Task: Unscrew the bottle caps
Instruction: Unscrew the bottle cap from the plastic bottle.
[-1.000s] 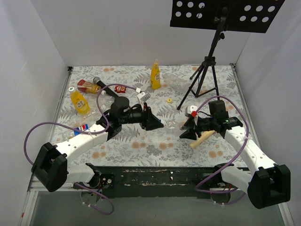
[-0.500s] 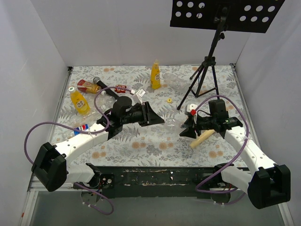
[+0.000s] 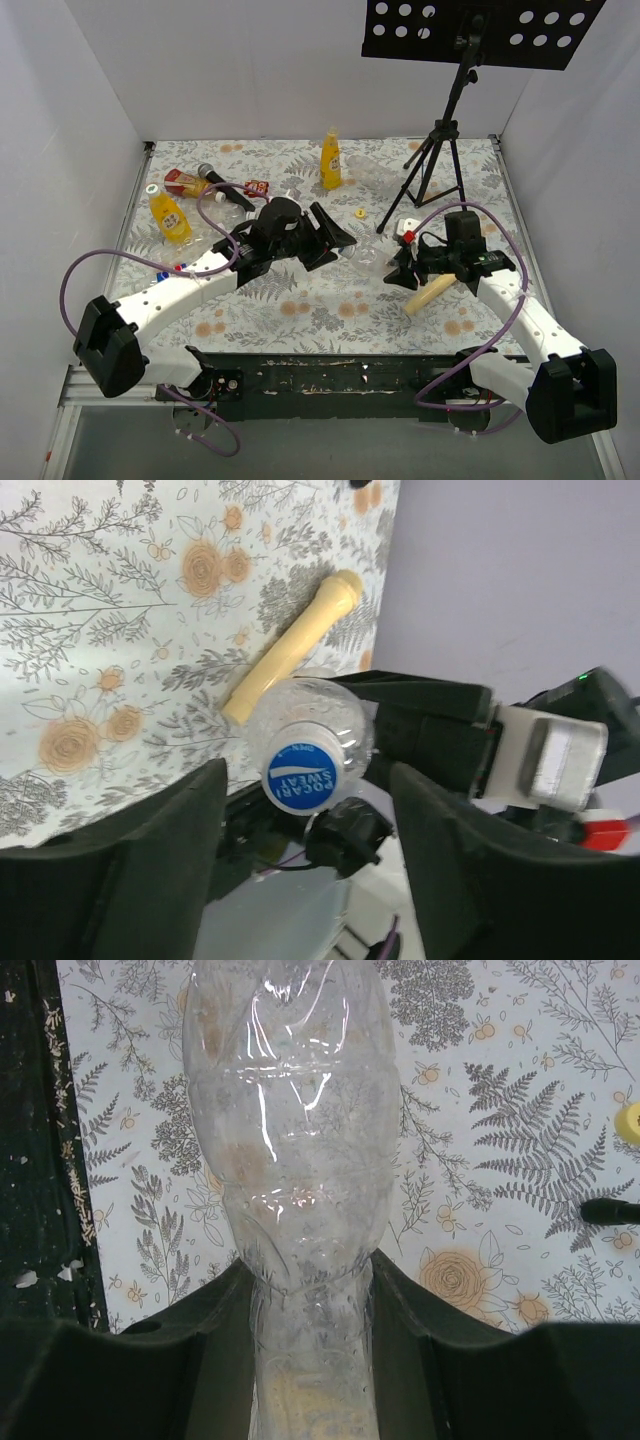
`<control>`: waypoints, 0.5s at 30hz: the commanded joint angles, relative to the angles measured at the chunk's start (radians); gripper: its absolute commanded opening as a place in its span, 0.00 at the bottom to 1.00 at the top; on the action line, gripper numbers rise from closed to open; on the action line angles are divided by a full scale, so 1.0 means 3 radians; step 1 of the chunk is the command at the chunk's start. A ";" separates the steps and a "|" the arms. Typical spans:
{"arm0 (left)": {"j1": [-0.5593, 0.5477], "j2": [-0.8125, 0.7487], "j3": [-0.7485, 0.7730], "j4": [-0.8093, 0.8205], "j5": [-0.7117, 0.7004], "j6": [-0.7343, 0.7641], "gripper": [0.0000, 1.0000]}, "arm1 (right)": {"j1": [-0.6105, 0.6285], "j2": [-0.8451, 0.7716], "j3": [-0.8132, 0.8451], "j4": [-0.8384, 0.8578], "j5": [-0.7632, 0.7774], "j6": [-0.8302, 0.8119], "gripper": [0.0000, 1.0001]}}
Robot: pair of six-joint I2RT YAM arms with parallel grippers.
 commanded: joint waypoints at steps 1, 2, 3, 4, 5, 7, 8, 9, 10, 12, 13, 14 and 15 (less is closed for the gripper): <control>0.0007 -0.0396 -0.0061 -0.0006 -0.0223 0.0281 0.72 | 0.0014 -0.0054 -0.0022 0.0030 -0.0009 0.0014 0.11; 0.0007 -0.0457 -0.0102 0.0010 -0.0243 0.0413 0.77 | 0.0014 -0.0054 -0.0022 0.0024 -0.0024 -0.0001 0.11; 0.0007 -0.0549 -0.0153 0.0015 -0.0254 0.0541 0.80 | 0.0014 -0.0059 -0.0027 0.0019 -0.0024 -0.0011 0.11; 0.0007 -0.0631 -0.0220 0.0020 -0.0254 0.0674 0.84 | 0.0009 -0.0059 -0.0027 0.0004 -0.0045 -0.0037 0.11; 0.0012 -0.0713 -0.0276 0.0081 -0.0178 0.0979 0.89 | 0.0009 -0.0064 -0.0027 -0.0021 -0.0065 -0.0087 0.11; 0.0007 -0.0988 -0.0429 0.0193 0.0057 0.1607 0.96 | 0.0009 -0.0074 -0.0016 -0.0144 -0.0137 -0.0240 0.12; 0.0012 -0.1101 -0.0526 0.0285 0.0235 0.2001 0.98 | 0.0009 -0.0074 -0.0011 -0.0195 -0.0188 -0.0343 0.12; 0.0012 -0.1234 -0.0613 0.0331 0.0399 0.2258 0.98 | 0.0009 -0.0089 -0.0006 -0.0276 -0.0249 -0.0450 0.12; 0.0007 -0.1336 -0.0680 0.0337 0.0456 0.2534 0.98 | 0.0009 -0.0094 0.0004 -0.0373 -0.0310 -0.0603 0.13; 0.0007 -0.1531 -0.0823 0.0322 0.0554 0.3015 0.98 | 0.0009 -0.0100 0.0024 -0.0542 -0.0428 -0.0889 0.13; 0.0012 -0.1582 -0.0874 0.0307 0.0564 0.3204 0.98 | 0.0009 -0.0100 0.0035 -0.0594 -0.0459 -0.0987 0.13; 0.0012 -0.1644 -0.0920 0.0301 0.0580 0.3338 0.98 | 0.0009 -0.0090 0.0045 -0.0650 -0.0474 -0.1069 0.13; 0.0012 -0.1680 -0.0966 0.0306 0.0620 0.3471 0.98 | 0.0004 -0.0069 0.0065 -0.0711 -0.0485 -0.1146 0.13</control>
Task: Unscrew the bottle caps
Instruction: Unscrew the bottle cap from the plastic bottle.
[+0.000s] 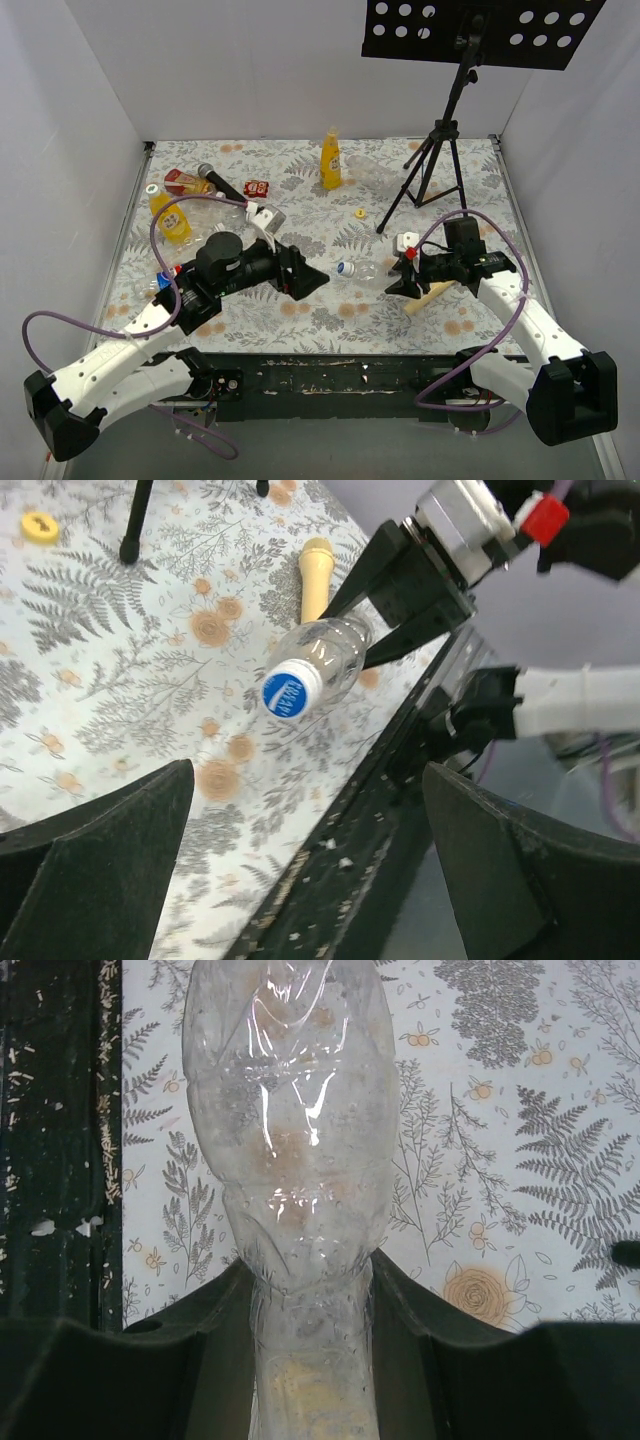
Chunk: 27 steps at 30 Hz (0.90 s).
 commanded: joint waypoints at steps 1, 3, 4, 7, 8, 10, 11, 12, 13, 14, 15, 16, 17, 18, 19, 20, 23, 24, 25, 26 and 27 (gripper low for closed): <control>0.0001 -0.0177 -0.0186 0.0062 0.0330 0.1160 0.98 | 0.0003 -0.0018 0.0111 -0.0370 -0.0273 -0.0575 0.13; 0.0001 -0.0167 -0.0201 0.0118 0.0489 0.1258 0.98 | -0.0018 0.0013 0.0142 -0.0441 -0.0309 -0.0678 0.13; 0.0001 -0.0152 -0.0207 0.0149 0.0611 0.1299 0.98 | -0.0043 0.0028 0.0152 -0.0472 -0.0330 -0.0713 0.13; 0.0001 -0.0060 -0.0202 0.0256 0.0938 0.1457 0.98 | -0.0125 0.0008 0.0162 -0.0503 -0.0411 -0.0785 0.13; 0.0001 -0.0034 -0.0207 0.0292 0.1076 0.1559 0.98 | -0.0140 -0.0008 0.0162 -0.0508 -0.0422 -0.0806 0.13; -0.0004 0.0027 -0.0191 0.0343 0.1246 0.1707 0.98 | -0.0151 -0.0069 0.0132 -0.0508 -0.0427 -0.0862 0.13; -0.0004 0.0053 -0.0186 0.0359 0.1282 0.1814 0.98 | -0.0151 -0.0094 0.0117 -0.0493 -0.0437 -0.0882 0.13; -0.0004 0.0078 -0.0191 0.0364 0.1297 0.1937 0.98 | -0.0151 -0.0120 0.0091 -0.0473 -0.0452 -0.0903 0.13; -0.0004 0.0104 -0.0191 0.0389 0.1313 0.2034 0.98 | -0.0151 -0.0130 0.0060 -0.0447 -0.0478 -0.0908 0.13; -0.0004 0.0124 -0.0201 0.0425 0.1338 0.2111 0.98 | -0.0146 -0.0125 0.0030 -0.0442 -0.0503 -0.0933 0.13; -0.0004 0.0140 -0.0212 0.0471 0.1364 0.2163 0.98 | -0.0146 -0.0110 -0.0006 -0.0447 -0.0519 -0.0974 0.13; -0.0004 0.0160 -0.0222 0.0532 0.1384 0.2188 0.98 | -0.0151 -0.0095 -0.0006 -0.0482 -0.0509 -0.1030 0.13; 0.0001 0.0175 -0.0232 0.0593 0.1410 0.2204 0.98 | -0.0146 -0.0064 0.0019 -0.0538 -0.0494 -0.1081 0.13; 0.0001 0.0206 -0.0237 0.0645 0.1466 0.2234 0.98 | -0.0151 -0.0034 0.0050 -0.0579 -0.0488 -0.1107 0.13; -0.0004 0.0232 -0.0242 0.0741 0.1527 0.2245 0.98 | -0.0151 -0.0008 0.0075 -0.0620 -0.0488 -0.1118 0.13; 0.0001 0.0262 -0.0253 0.0813 0.1573 0.2235 0.98 | -0.0146 0.0018 0.0096 -0.0666 -0.0498 -0.1153 0.13; -0.0004 0.0415 -0.0217 0.0936 0.1686 0.2230 0.98 | -0.0151 0.0018 0.0076 -0.0687 -0.0504 -0.1189 0.13; -0.0004 0.0477 -0.0192 0.0952 0.1696 0.2235 0.98 | -0.0146 0.0013 0.0060 -0.0682 -0.0509 -0.1194 0.13; -0.0004 0.0543 -0.0156 0.0952 0.1722 0.2250 0.98 | -0.0151 0.0008 0.0050 -0.0682 -0.0514 -0.1205 0.13; -0.0004 0.0594 -0.0125 0.0952 0.1722 0.2265 0.98 | -0.0151 0.0008 0.0035 -0.0697 -0.0519 -0.1215 0.13; -0.0014 0.0656 -0.0100 0.0952 0.1712 0.2281 0.98 | -0.0151 0.0002 0.0029 -0.0702 -0.0524 -0.1225 0.13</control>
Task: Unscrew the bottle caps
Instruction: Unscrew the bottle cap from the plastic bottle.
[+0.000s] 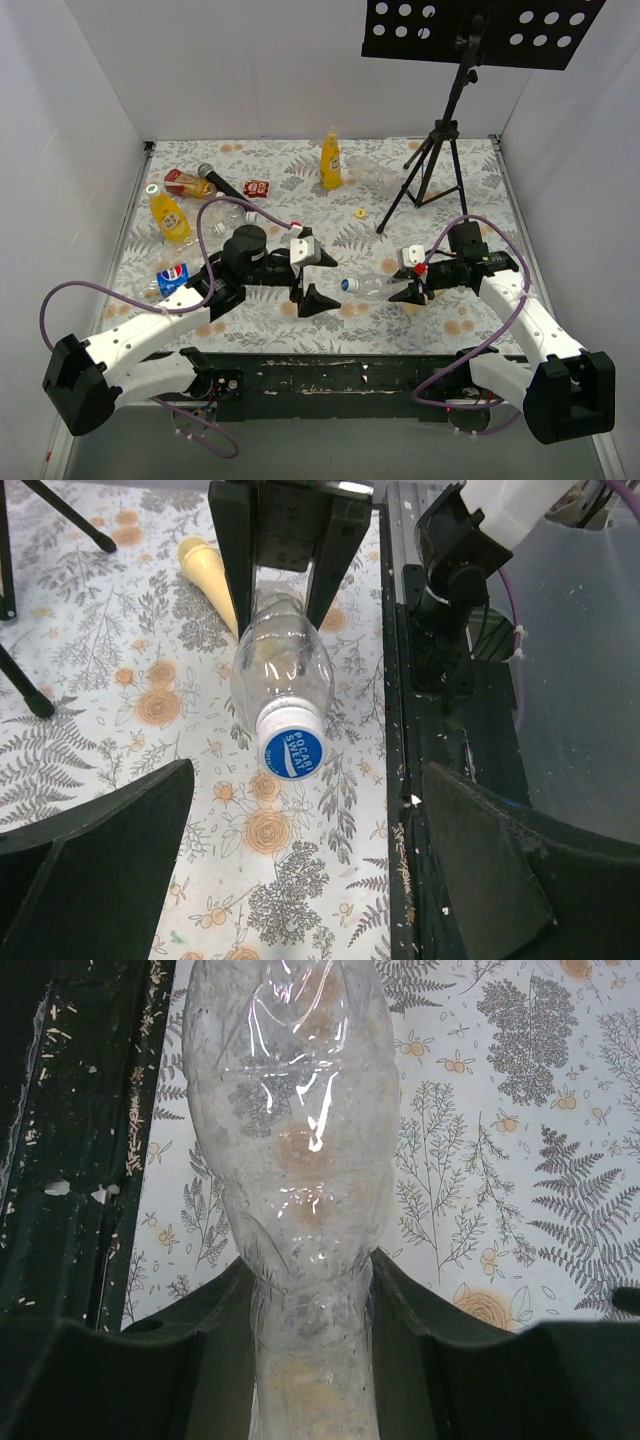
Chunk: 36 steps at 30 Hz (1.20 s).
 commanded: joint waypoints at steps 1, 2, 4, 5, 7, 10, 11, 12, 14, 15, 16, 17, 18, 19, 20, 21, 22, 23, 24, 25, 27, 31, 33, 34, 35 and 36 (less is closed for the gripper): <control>-0.0020 0.0203 0.0135 0.0143 0.0149 0.0143 0.98 | -0.0004 -0.0027 0.0022 -0.0083 -0.0141 -0.0118 0.13; -0.0030 0.0244 0.0155 0.0138 0.0144 0.0153 0.98 | -0.0009 -0.0032 0.0022 -0.0083 -0.0141 -0.0123 0.13; -0.0050 0.0321 0.0186 0.0138 0.0108 0.0159 0.96 | -0.0009 -0.0037 0.0017 -0.0078 -0.0136 -0.0123 0.13; -0.0066 0.0342 0.0196 0.0138 0.0103 0.0159 0.94 | -0.0009 -0.0037 0.0017 -0.0073 -0.0136 -0.0123 0.13; -0.0096 0.0372 0.0211 0.0158 0.0077 0.0133 0.91 | -0.0009 -0.0042 0.0022 -0.0078 -0.0136 -0.0123 0.13; -0.0147 0.0449 0.0257 0.0169 0.0027 0.0067 0.83 | -0.0004 -0.0037 0.0017 -0.0063 -0.0146 -0.0112 0.13; -0.0168 0.0464 0.0268 0.0169 -0.0009 0.0051 0.82 | -0.0009 -0.0032 0.0022 -0.0053 -0.0147 -0.0097 0.13; -0.0178 0.0475 0.0273 0.0169 -0.0025 0.0046 0.80 | -0.0009 -0.0027 0.0022 -0.0052 -0.0147 -0.0092 0.13; -0.0209 0.0510 0.0288 0.0169 -0.0116 0.0016 0.75 | -0.0009 -0.0012 0.0027 -0.0052 -0.0147 -0.0082 0.13; -0.0219 0.0526 0.0298 0.0169 -0.0147 -0.0010 0.72 | -0.0009 -0.0001 0.0037 -0.0047 -0.0147 -0.0072 0.13; -0.0229 0.0541 0.0304 0.0164 -0.0168 -0.0020 0.70 | -0.0009 0.0009 0.0037 -0.0052 -0.0147 -0.0061 0.13; -0.0234 0.0562 0.0314 0.0154 -0.0183 -0.0036 0.66 | -0.0004 0.0014 0.0042 -0.0047 -0.0141 -0.0061 0.13; -0.0245 0.0577 0.0324 0.0138 -0.0214 -0.0051 0.61 | -0.0009 0.0019 0.0042 -0.0042 -0.0146 -0.0056 0.13; -0.0250 0.0587 0.0334 0.0113 -0.0234 -0.0056 0.58 | -0.0004 0.0024 0.0042 -0.0042 -0.0152 -0.0051 0.13; -0.0255 0.0608 0.0344 0.0082 -0.0265 -0.0061 0.52 | -0.0009 0.0029 0.0042 -0.0047 -0.0157 -0.0046 0.13; -0.0255 0.0618 0.0360 0.0057 -0.0296 -0.0071 0.45 | -0.0009 0.0034 0.0042 -0.0042 -0.0157 -0.0046 0.12; -0.0260 0.0633 0.0375 0.0021 -0.0316 -0.0066 0.40 | -0.0004 0.0040 0.0042 -0.0037 -0.0157 -0.0041 0.12; -0.0260 0.0638 0.0385 0.0005 -0.0332 -0.0087 0.34 | -0.0009 0.0045 0.0042 -0.0042 -0.0152 -0.0041 0.12; -0.0260 0.0628 0.0395 -0.0025 -0.0347 -0.0102 0.26 | -0.0004 0.0050 0.0042 -0.0032 -0.0147 -0.0031 0.12; -0.0260 0.0613 0.0406 -0.0036 -0.0377 -0.0133 0.15 | -0.0009 0.0055 0.0042 -0.0022 -0.0141 -0.0026 0.12; -0.0260 0.0608 0.0462 -0.0097 -0.0505 -0.0321 0.00 | -0.0009 0.0055 0.0037 0.0009 -0.0121 0.0010 0.12; -0.0260 0.0710 0.0732 -0.0439 -0.0811 -0.1158 0.00 | -0.0009 0.0045 0.0012 0.0141 -0.0024 0.0148 0.12; -0.0260 0.0756 0.0840 -0.0501 -0.0853 -0.1776 0.00 | -0.0009 0.0029 -0.0009 0.0264 0.0042 0.0270 0.11; -0.0260 0.0751 0.0840 -0.0496 -0.1046 -0.2280 0.00 | -0.0009 0.0019 -0.0029 0.0325 0.0073 0.0332 0.12; -0.0260 0.0751 0.0830 -0.0516 -0.1296 -0.2852 0.00 | -0.0009 0.0019 -0.0039 0.0377 0.0114 0.0393 0.12; -0.0260 0.0756 0.0805 -0.0557 -0.1475 -0.3339 0.00 | -0.0009 0.0019 -0.0050 0.0418 0.0140 0.0439 0.11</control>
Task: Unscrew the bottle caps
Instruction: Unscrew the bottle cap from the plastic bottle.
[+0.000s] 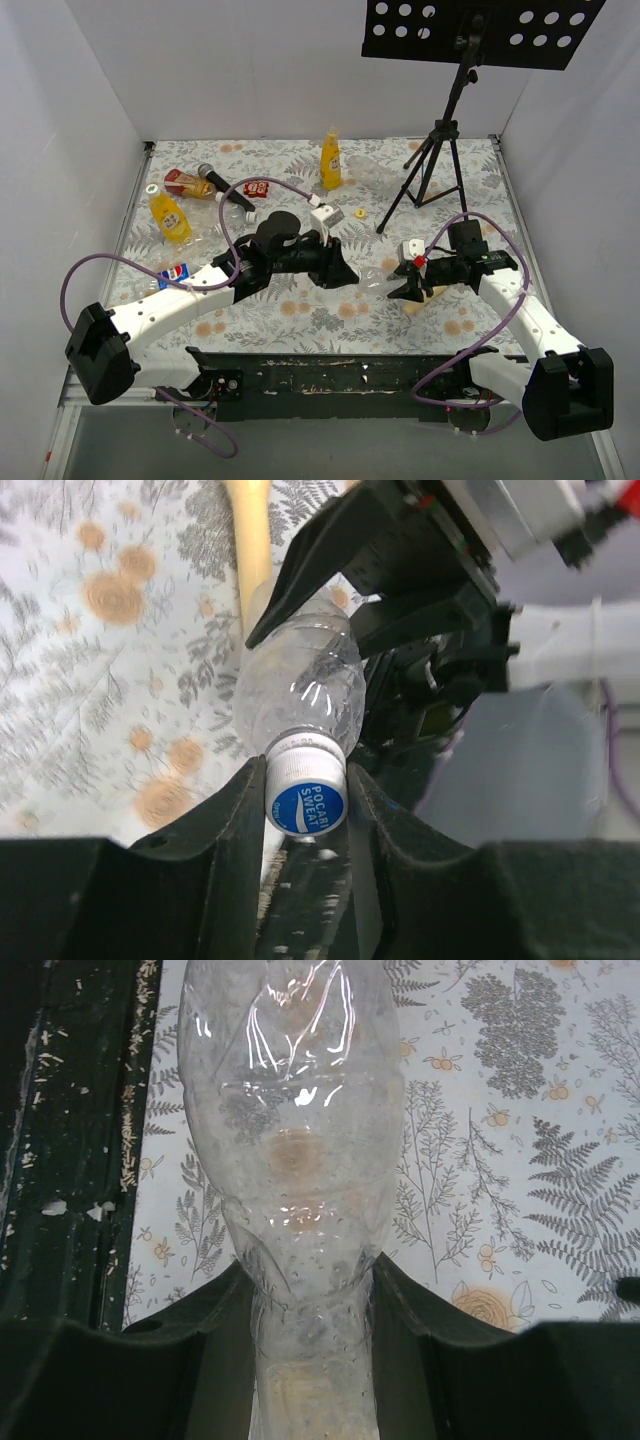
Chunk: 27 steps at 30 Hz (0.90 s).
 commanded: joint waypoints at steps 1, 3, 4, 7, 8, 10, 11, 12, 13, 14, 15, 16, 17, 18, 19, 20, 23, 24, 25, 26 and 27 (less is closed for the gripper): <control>-0.0001 -0.0006 0.0116 -0.0132 -0.0753 -0.2328 0.00 | -0.0008 -0.0038 -0.0046 0.0293 0.0197 0.0226 0.11; -0.0011 0.0025 0.0115 -0.0234 -0.0830 -0.2708 0.00 | -0.0008 -0.0028 -0.0046 0.0299 0.0197 0.0237 0.11; -0.0026 0.0025 0.0125 -0.0235 -0.0841 -0.2735 0.00 | -0.0008 -0.0028 -0.0046 0.0304 0.0197 0.0247 0.11; -0.0026 0.0025 0.0202 -0.0337 -0.0973 -0.2644 0.00 | -0.0018 -0.0043 -0.0051 0.0299 0.0202 0.0247 0.11; -0.0026 0.0040 0.0228 -0.0367 -0.1009 -0.2598 0.00 | -0.0024 -0.0048 -0.0056 0.0309 0.0202 0.0247 0.11; -0.0026 0.0056 0.0258 -0.0393 -0.1030 -0.2454 0.13 | -0.0034 -0.0048 -0.0066 0.0309 0.0202 0.0247 0.11; -0.0026 0.0061 0.0274 -0.0409 -0.1060 -0.2388 0.25 | -0.0034 -0.0043 -0.0066 0.0314 0.0207 0.0247 0.11; -0.0031 0.0046 0.0279 -0.0409 -0.1066 -0.2291 0.36 | -0.0039 -0.0038 -0.0066 0.0309 0.0202 0.0247 0.11; -0.0026 0.0025 0.0279 -0.0409 -0.1076 -0.2214 0.44 | -0.0039 -0.0038 -0.0071 0.0309 0.0202 0.0252 0.11; -0.0026 0.0000 0.0269 -0.0414 -0.1116 -0.2117 0.52 | -0.0044 -0.0038 -0.0066 0.0309 0.0197 0.0247 0.11; -0.0026 -0.0046 0.0254 -0.0414 -0.1142 -0.2051 0.65 | -0.0044 -0.0038 -0.0066 0.0299 0.0192 0.0247 0.11; -0.0026 -0.0112 0.0228 -0.0414 -0.1183 -0.1969 0.75 | -0.0049 -0.0038 -0.0066 0.0299 0.0187 0.0247 0.11; -0.0026 -0.0164 0.0203 -0.0409 -0.1209 -0.1842 0.82 | -0.0049 -0.0033 -0.0071 0.0299 0.0182 0.0242 0.11; -0.0026 -0.0235 0.0167 -0.0404 -0.1234 -0.1774 0.90 | -0.0049 -0.0038 -0.0072 0.0293 0.0177 0.0242 0.11; -0.0021 -0.0301 0.0136 -0.0393 -0.1260 -0.1703 0.95 | -0.0054 -0.0038 -0.0072 0.0283 0.0182 0.0237 0.11; -0.0021 -0.0373 0.0105 -0.0383 -0.1250 -0.1576 0.98 | -0.0054 -0.0033 -0.0072 0.0278 0.0172 0.0231 0.11; 0.0030 -0.0578 -0.0017 -0.0363 -0.1204 -0.1147 0.98 | -0.0059 -0.0033 -0.0066 0.0268 0.0161 0.0216 0.11; 0.0040 -0.0634 -0.0053 -0.0353 -0.1178 -0.1003 0.98 | -0.0064 -0.0033 -0.0061 0.0258 0.0161 0.0211 0.11; 0.0055 -0.0731 -0.0094 -0.0342 -0.1158 -0.0830 0.98 | -0.0064 -0.0033 -0.0061 0.0242 0.0151 0.0196 0.11; 0.0081 -0.0818 -0.0150 -0.0302 -0.1082 -0.0651 0.98 | -0.0070 -0.0038 -0.0061 0.0237 0.0141 0.0186 0.11; 0.0101 -0.0884 -0.0201 -0.0266 -0.1040 -0.0482 0.98 | -0.0070 -0.0043 -0.0061 0.0222 0.0136 0.0175 0.11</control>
